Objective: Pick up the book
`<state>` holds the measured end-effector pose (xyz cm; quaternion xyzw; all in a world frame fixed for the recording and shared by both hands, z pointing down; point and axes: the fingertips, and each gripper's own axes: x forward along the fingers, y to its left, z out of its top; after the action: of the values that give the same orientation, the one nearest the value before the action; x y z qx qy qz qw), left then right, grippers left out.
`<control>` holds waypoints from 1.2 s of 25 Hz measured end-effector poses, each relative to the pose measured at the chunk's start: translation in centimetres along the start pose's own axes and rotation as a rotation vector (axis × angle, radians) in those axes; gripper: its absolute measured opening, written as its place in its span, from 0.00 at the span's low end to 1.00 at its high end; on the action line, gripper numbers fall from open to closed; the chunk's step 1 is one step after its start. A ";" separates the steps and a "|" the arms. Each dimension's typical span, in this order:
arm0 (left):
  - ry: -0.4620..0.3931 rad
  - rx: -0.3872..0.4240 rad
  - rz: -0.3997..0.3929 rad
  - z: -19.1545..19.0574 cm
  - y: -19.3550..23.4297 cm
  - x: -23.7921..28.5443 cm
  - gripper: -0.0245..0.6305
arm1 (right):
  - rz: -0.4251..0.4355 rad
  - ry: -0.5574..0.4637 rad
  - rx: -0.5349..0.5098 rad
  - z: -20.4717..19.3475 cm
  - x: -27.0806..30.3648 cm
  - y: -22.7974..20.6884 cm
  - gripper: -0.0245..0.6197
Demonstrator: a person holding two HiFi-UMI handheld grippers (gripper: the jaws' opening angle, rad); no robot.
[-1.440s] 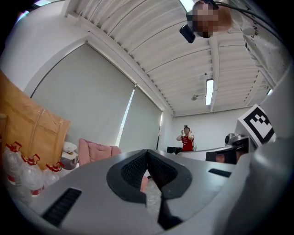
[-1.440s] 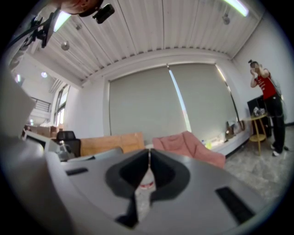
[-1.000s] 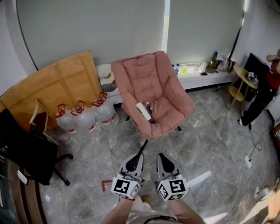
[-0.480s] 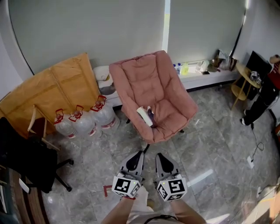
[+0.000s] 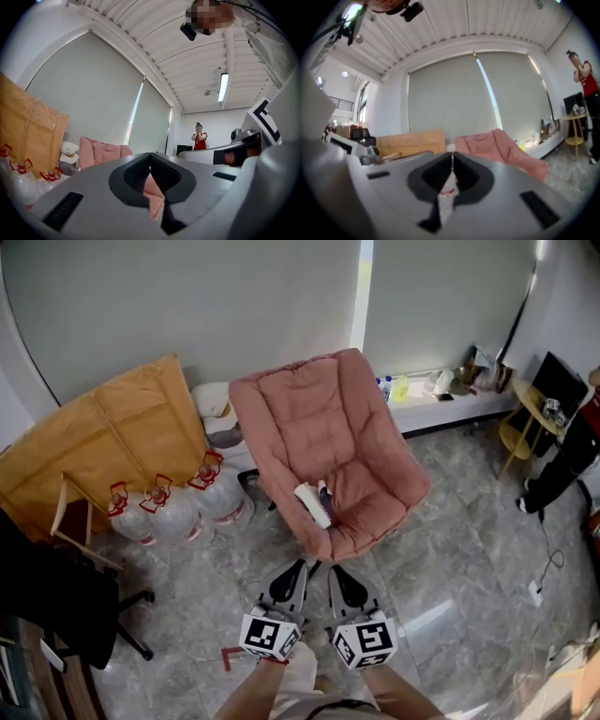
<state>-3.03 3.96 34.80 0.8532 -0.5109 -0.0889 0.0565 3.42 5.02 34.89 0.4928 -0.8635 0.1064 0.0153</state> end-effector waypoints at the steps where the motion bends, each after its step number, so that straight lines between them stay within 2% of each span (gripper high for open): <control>1: 0.004 -0.003 -0.003 -0.1 0.4 0.4 0.06 | -0.006 0.004 0.003 -0.1 0.6 -0.3 0.06; 11: 0.064 -0.012 -0.049 -1.9 5.8 4.9 0.06 | -0.028 0.041 0.022 -0.5 7.8 -1.0 0.06; 16: 0.066 -0.010 -0.074 -2.3 8.3 6.5 0.06 | -0.038 0.054 0.015 -0.9 10.7 -1.1 0.06; 30: 0.100 -0.059 -0.062 -5.4 11.0 7.8 0.06 | -0.020 0.143 0.028 -4.9 14.8 -1.3 0.06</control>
<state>-7.76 -8.10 41.36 0.8698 -0.4780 -0.0629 0.1045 -3.46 -7.14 41.84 0.4928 -0.8535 0.1534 0.0711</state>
